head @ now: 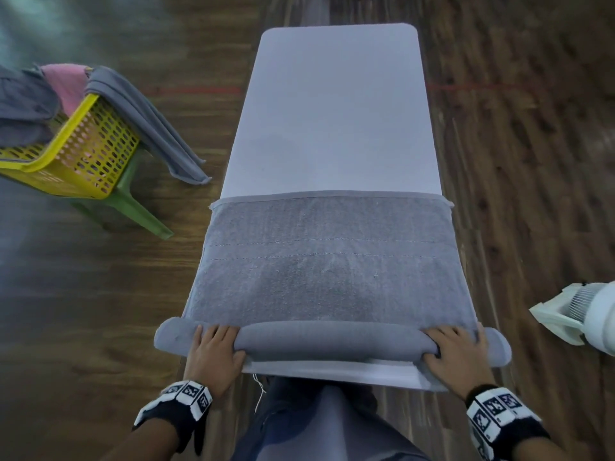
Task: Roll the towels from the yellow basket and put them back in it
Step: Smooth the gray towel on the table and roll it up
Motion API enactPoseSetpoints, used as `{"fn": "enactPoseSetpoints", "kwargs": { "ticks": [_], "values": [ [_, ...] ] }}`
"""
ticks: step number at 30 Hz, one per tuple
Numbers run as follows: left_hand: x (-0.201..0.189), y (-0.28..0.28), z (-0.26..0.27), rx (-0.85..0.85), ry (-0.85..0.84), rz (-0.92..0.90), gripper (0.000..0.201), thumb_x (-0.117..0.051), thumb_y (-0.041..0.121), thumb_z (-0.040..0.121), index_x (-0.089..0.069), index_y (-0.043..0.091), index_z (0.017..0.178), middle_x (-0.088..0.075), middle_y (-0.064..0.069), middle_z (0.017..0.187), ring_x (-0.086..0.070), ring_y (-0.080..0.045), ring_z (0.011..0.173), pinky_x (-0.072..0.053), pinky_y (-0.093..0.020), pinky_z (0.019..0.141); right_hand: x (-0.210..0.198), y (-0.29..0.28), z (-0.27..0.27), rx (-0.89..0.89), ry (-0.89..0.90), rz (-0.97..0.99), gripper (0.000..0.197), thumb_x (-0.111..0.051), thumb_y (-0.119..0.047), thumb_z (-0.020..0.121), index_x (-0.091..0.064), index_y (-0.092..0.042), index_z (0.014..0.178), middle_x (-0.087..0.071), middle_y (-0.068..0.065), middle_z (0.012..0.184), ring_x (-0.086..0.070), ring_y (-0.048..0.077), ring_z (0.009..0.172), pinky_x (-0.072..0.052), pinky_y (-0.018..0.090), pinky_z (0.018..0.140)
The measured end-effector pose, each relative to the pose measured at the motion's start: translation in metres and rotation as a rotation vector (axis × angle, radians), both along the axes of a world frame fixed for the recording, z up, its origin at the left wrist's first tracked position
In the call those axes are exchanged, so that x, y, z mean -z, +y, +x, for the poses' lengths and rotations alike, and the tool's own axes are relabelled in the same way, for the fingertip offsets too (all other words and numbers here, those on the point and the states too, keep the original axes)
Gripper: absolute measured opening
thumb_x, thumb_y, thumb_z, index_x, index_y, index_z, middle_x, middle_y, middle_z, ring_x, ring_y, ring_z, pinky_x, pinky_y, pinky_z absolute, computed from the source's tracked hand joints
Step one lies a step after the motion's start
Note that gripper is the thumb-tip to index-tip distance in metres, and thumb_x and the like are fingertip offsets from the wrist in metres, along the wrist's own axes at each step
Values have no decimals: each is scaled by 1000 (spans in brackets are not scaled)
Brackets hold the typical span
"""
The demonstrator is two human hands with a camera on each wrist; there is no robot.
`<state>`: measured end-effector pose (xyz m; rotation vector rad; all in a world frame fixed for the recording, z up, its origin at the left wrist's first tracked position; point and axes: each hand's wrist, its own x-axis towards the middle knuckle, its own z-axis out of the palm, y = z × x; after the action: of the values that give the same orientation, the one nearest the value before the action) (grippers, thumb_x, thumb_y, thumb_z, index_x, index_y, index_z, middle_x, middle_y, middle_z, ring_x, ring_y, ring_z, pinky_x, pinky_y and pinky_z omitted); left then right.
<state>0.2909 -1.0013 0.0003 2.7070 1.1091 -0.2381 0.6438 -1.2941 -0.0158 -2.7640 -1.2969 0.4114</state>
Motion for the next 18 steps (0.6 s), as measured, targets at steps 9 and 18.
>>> {"fn": "enactPoseSetpoints", "kwargs": {
  "ticks": [9, 18],
  "values": [
    [7, 11, 17, -4, 34, -41, 73, -33, 59, 89, -31, 15, 148, -33, -2, 153, -24, -24, 143, -6, -44, 117, 4, 13, 4, 16, 98, 32, 55, -47, -56, 87, -45, -32, 136, -50, -7, 139, -40, 18, 134, -5, 57, 114],
    [-8, 41, 43, 51, 107, 46, 49, -33, 35, 80, -59, 19, 118, -63, 1, 118, -56, -25, 114, -22, -56, 110, -13, 52, 30, 27, 38, 15, 60, -21, -46, 75, -61, -32, 118, -61, -6, 120, -50, 19, 116, -13, 59, 111]
  ]
}}
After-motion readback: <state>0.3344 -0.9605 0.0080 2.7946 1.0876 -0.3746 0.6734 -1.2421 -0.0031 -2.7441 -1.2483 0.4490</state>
